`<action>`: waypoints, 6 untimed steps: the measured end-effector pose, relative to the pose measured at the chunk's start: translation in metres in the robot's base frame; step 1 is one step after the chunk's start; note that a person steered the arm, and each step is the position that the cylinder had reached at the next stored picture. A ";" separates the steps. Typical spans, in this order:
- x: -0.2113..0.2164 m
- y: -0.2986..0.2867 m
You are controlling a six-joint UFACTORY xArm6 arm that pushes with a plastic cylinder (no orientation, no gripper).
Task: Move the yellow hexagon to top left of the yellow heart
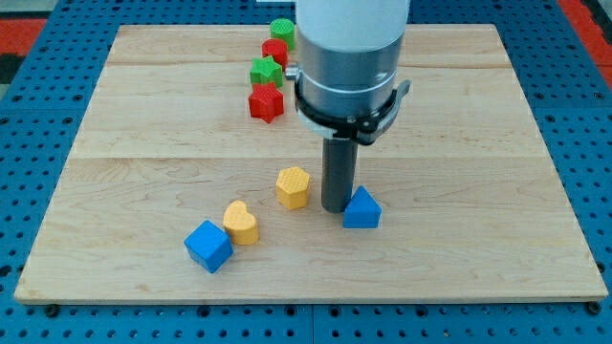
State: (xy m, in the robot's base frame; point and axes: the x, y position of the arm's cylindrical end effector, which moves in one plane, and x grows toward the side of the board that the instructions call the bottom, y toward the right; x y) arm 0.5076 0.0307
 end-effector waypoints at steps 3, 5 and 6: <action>-0.006 -0.110; 0.004 -0.063; 0.018 -0.035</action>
